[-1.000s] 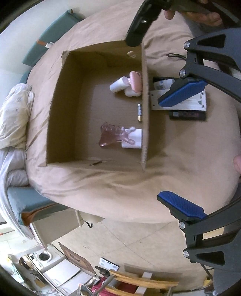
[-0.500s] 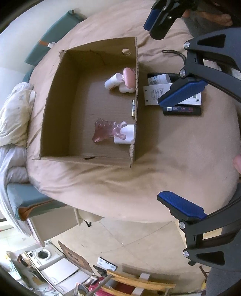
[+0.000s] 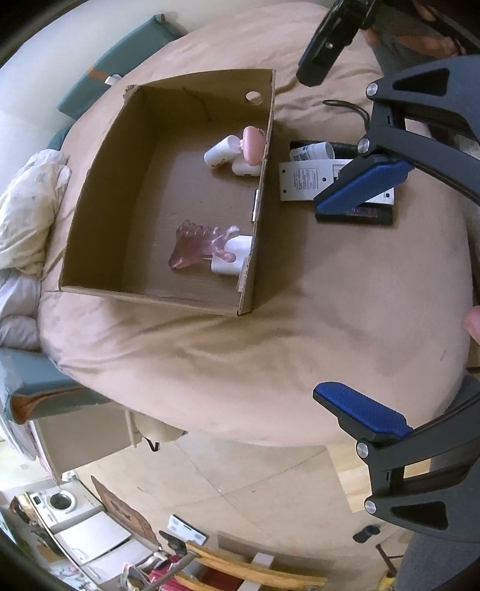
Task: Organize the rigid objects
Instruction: 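Open both tools and withdraw them toward the remaining items, then grasp the black flashlight with the left tool while the right tool grasps the white remote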
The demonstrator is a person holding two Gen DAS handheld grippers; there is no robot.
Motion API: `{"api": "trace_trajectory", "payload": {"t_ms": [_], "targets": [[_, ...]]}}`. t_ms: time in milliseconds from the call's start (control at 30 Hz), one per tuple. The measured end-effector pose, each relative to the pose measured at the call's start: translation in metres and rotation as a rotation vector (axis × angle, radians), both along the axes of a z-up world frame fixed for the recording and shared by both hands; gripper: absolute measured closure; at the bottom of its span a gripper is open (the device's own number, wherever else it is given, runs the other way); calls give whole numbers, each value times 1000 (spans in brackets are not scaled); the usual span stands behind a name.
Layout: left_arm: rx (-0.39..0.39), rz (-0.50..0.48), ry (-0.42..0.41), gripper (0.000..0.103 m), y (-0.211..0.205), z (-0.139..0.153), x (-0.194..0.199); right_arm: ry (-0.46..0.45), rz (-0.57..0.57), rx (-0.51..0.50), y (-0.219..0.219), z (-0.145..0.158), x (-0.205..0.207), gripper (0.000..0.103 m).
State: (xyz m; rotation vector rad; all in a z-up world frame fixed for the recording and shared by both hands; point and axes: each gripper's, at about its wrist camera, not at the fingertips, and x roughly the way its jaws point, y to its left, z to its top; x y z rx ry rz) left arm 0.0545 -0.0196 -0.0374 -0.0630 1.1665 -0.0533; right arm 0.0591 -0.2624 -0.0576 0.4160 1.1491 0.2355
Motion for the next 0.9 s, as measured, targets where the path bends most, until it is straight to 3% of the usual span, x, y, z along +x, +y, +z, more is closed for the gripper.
{"api": "trace_trajectory", "payload": {"t_ms": [367,500,633,900], "targets": [[-14,-44,121,13,-14,-30,5,142,-41,56,-8,-29,5,0],[41,-80,200,18,-33,-58,18,155,-48,76,-9,-31,8,0],[26,-78,275,18,-43,-80,32,147,-39,74,-8,-30,10,0],[-1,-139,303,17,-65,-95,32,148,-60,106,-15,-29,9,0]]}}
